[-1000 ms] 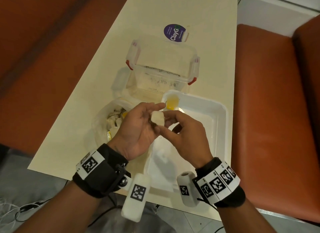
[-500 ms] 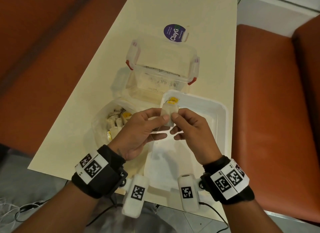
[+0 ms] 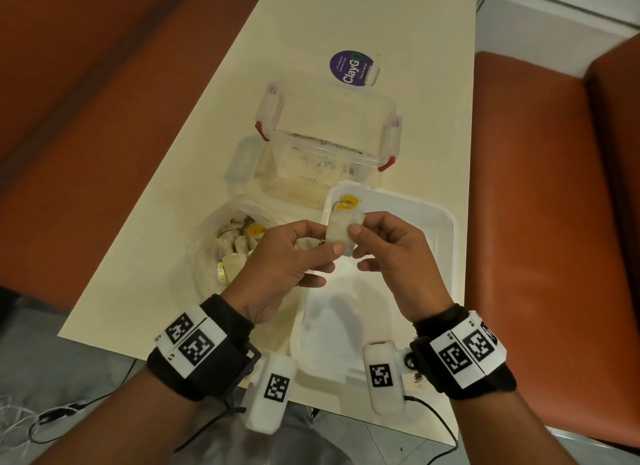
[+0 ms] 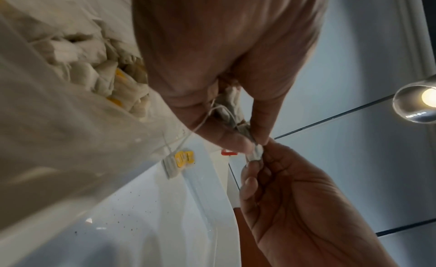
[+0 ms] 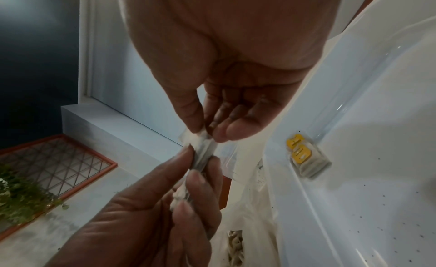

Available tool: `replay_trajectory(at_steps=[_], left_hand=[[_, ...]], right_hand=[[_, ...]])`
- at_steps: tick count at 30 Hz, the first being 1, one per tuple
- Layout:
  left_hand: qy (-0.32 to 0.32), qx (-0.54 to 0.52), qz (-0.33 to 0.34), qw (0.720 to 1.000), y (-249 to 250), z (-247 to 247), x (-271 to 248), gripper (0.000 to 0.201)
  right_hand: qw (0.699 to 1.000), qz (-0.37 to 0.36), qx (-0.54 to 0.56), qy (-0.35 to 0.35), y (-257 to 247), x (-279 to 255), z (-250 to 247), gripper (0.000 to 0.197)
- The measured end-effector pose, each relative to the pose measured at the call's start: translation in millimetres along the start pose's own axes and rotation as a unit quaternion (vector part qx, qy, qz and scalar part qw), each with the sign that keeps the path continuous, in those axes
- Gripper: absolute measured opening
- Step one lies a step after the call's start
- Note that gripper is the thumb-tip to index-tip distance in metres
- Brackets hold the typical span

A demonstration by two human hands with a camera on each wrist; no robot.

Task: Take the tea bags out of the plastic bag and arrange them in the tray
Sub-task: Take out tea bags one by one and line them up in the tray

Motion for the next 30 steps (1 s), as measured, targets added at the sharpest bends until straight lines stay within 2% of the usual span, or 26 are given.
replay_trajectory(at_steps=[4,7,13,19,24,30], left_hand=[[0.015,0.009,-0.007,1.0,0.0,-10.4,-4.0,0.018],[0.019,0.007,-0.017,1.0,-2.6,-24.3,-9.9,0.018],[0.003,-0.055,-0.049,0.997,-13.5,-43.0,-24.4,0.033],[-0.01,-0.054,-0.041,0.998,-14.7,-45.3,-29.2,0.033],[-0.013,-0.04,-0.036,0.998,-11.2,-43.5,-29.0,0.033],[-0.012,-0.04,-0.04,0.998,-9.3,-42.6,-26.6,0.034]], right_hand=[[0.998,0.02,0.019,0.052,4.8,11.3,-10.8,0.005],[0.995,0.049,-0.022,0.09,19.8,30.1,-22.8,0.005],[0.981,0.118,-0.156,0.014,54.3,63.8,-5.7,0.007],[0.965,0.125,-0.217,0.082,72.1,86.8,-5.7,0.01],[0.964,0.147,-0.187,0.115,73.4,87.8,-7.1,0.02],[0.965,0.155,-0.172,0.12,78.8,87.6,-8.9,0.028]])
Point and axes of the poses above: each hand's wrist, its own x-axis towards the middle knuckle, its own z-axis out of the palm, y = z × x, the point moved 4 cm from there along x, towards the middle knuckle, and after that the axes turned 1 degree about -x, right-handed, at the moved point
